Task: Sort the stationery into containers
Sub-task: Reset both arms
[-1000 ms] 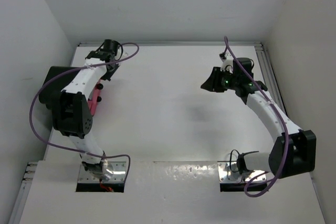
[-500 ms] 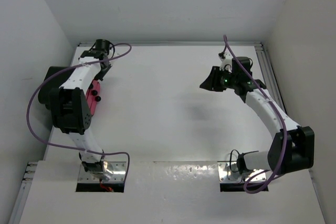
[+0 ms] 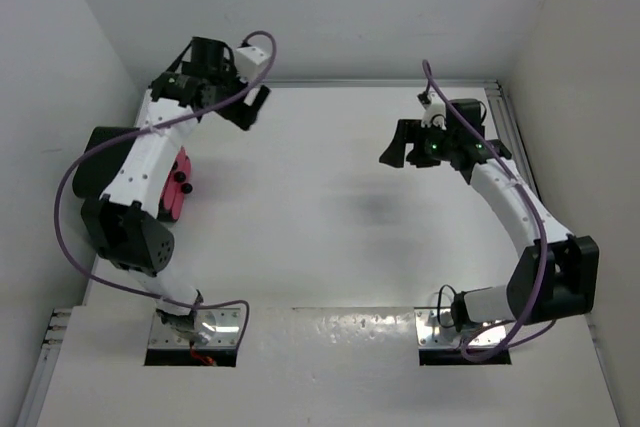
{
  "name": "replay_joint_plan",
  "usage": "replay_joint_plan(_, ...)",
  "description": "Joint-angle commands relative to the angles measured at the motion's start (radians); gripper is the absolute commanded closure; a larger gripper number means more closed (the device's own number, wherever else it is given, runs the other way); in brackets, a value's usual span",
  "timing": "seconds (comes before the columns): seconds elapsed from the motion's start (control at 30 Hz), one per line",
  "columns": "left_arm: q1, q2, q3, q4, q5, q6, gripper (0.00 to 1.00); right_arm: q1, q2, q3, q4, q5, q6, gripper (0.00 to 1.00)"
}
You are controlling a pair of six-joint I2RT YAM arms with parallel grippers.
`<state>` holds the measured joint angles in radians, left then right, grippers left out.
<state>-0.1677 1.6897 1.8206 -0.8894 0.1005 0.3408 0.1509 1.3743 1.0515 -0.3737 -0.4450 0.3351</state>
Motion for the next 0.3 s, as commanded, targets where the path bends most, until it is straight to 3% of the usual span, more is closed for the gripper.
replay_joint_plan(0.0, -0.104, -0.091, -0.076, 0.099, 0.165, -0.137, 0.06, -0.071, 0.017, 0.076, -0.085, 0.063, -0.085, 0.18)
replay_joint_plan(0.1, -0.125, -0.09, -0.136, 0.167, 0.197, -0.207, 0.0, -0.114, 0.012, 0.085, -0.116, 0.092, -0.11, 0.12)
replay_joint_plan(0.27, -0.142, -0.113, -0.249, 0.273, 0.139, -0.264, 0.0, -0.2, -0.017, 0.053, -0.12, 0.101, -0.122, 0.1)
